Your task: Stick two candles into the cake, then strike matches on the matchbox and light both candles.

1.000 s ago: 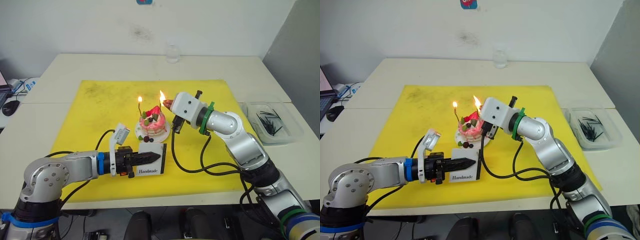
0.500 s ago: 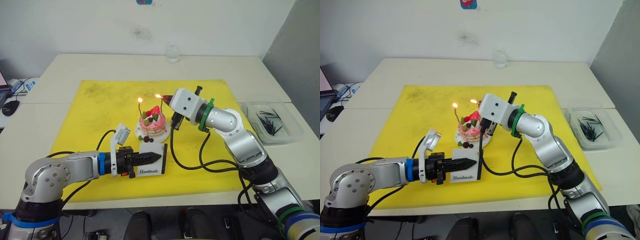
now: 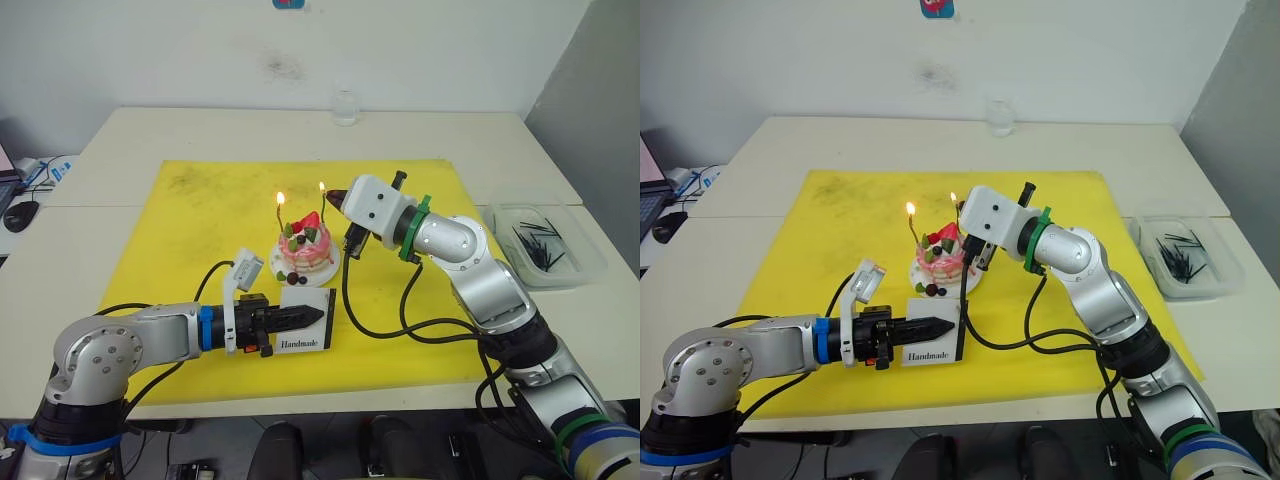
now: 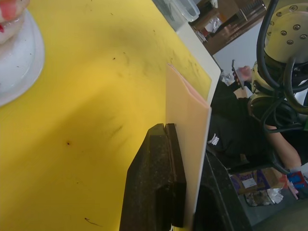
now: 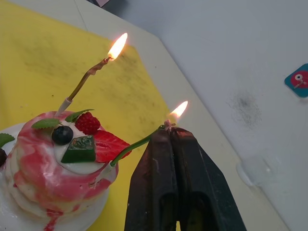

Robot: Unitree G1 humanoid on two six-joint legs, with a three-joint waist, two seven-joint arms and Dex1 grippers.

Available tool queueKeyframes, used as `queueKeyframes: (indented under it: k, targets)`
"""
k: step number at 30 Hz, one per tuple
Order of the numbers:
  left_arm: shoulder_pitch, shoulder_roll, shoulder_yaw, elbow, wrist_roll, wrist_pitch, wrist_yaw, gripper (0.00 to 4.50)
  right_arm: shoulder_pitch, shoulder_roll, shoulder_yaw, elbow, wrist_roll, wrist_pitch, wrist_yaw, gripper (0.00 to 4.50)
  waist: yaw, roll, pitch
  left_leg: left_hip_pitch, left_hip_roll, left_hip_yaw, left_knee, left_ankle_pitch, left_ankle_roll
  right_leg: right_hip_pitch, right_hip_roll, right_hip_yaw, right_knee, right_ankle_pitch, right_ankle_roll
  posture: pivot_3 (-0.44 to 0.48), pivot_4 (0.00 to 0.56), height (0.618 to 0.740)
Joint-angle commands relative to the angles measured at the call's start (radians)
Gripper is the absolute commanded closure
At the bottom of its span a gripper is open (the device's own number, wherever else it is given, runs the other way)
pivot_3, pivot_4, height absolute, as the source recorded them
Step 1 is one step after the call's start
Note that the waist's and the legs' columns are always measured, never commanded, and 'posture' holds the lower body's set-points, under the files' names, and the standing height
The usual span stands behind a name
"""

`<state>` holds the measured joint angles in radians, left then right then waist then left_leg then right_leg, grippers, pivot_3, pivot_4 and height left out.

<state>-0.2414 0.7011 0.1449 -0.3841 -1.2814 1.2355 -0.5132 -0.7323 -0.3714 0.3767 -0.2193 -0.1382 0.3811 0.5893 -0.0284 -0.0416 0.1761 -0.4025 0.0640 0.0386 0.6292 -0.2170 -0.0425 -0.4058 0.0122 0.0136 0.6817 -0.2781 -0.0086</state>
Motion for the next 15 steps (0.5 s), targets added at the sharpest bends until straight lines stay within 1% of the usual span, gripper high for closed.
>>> queueKeyframes:
  k: [1,15]
  targets:
    - [-0.009,-0.003,0.009,-0.028,-0.020,-0.012,-0.003,4.50,-0.010,-0.001,-0.027,-0.052,-0.006,0.002,0.006,4.49,0.000,0.000,0.000,0.000,0.000,0.000,0.000,0.000,0.000,0.000,0.000,0.000,0.000,0.000,0.000,0.000,0.150,0.740]
    - [-0.007,-0.004,0.008,-0.030,-0.022,-0.013,-0.004,4.50,-0.007,-0.006,-0.022,-0.050,-0.012,0.018,0.022,4.49,0.000,0.000,0.000,0.000,0.000,0.000,0.000,0.000,0.000,0.000,0.000,0.000,0.000,0.000,0.000,0.000,0.150,0.740]
